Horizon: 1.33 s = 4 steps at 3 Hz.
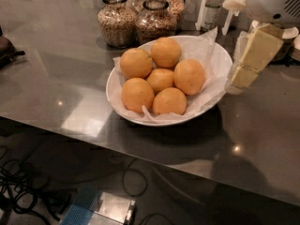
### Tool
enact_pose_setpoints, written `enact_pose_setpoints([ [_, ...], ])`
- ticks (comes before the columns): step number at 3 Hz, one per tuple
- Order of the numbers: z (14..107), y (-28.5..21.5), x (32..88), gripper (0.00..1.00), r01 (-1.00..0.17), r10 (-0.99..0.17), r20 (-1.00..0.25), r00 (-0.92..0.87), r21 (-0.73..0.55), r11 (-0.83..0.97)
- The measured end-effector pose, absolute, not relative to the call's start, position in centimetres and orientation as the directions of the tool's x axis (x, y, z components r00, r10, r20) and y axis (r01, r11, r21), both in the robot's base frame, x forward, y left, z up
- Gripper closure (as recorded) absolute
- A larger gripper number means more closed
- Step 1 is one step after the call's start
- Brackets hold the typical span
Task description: Pick orange from white bowl
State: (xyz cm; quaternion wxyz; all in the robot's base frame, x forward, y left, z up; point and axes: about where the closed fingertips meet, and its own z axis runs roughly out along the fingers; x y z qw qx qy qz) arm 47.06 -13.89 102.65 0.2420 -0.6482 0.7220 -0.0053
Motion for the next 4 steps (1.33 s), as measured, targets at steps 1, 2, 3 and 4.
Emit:
enact_pose_setpoints([
  [1,102.7,-9.0,49.3,0.00,-0.946,-0.910,-0.415,0.004,-0.297,0.132],
  [2,100.1,-2.6,52.4,0.00,-0.969,-0.877,-0.480,0.005,-0.219,0.114],
  [3,100.1,-2.6,52.4,0.00,-0.969,-0.877,-0.480,0.005,-0.219,0.114],
  [4,100.2,-1.4,54.5,0.00,-0.967,-0.853,-0.521,0.020,-0.228,0.117],
])
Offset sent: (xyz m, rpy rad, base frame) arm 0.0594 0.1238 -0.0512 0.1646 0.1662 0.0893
